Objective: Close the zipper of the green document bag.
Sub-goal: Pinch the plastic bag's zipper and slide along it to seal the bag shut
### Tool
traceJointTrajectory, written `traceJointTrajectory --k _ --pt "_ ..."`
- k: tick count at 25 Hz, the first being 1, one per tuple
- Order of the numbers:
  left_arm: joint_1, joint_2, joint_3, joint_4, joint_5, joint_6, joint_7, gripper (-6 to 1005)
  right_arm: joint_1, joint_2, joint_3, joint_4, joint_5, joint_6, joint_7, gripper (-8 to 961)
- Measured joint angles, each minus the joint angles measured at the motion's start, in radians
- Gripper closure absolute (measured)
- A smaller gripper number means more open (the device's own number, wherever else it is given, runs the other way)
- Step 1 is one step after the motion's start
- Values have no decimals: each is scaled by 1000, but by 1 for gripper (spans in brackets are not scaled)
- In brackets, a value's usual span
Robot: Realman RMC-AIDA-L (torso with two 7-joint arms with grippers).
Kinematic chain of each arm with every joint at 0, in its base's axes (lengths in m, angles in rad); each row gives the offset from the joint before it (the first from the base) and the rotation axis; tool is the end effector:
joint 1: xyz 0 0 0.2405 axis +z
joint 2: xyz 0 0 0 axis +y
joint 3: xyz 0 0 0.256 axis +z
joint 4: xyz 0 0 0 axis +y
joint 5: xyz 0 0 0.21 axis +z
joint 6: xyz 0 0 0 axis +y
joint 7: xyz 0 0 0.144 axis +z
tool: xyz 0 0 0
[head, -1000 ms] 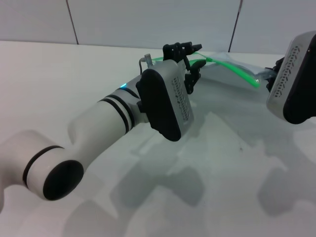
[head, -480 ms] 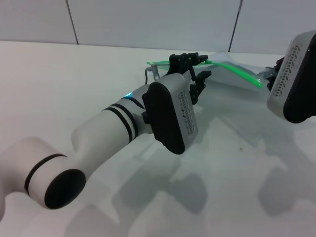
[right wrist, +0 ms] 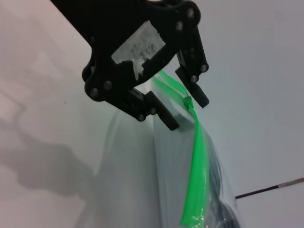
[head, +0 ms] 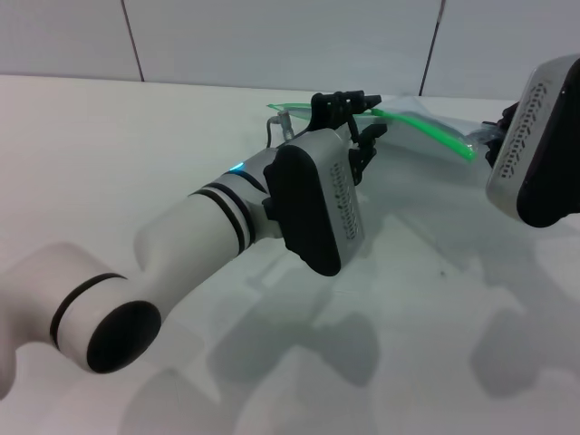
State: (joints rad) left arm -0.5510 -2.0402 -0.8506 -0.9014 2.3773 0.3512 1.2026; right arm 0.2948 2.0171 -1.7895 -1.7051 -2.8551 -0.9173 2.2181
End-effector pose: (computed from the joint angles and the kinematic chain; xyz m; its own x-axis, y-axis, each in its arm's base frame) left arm -0.1444 0.3737 -0.1088 0.8587 -0.4666 -0.2119 -0.4189 -0.4008 -0.8148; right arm 0.1539 0.3552 0.0113 0.9223 0.0248 0.3858 0.3015 -0.6707 -0.6776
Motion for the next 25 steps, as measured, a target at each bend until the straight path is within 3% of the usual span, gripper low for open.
traceJointTrajectory --k 9,25 --pt "-20 0 5 2 0 0 -4 685 1 1 -2 -4 0 0 0 821" --pt "-32 0 12 4 0 -8 -10 853 1 1 -10 -14 -1 0 0 817"
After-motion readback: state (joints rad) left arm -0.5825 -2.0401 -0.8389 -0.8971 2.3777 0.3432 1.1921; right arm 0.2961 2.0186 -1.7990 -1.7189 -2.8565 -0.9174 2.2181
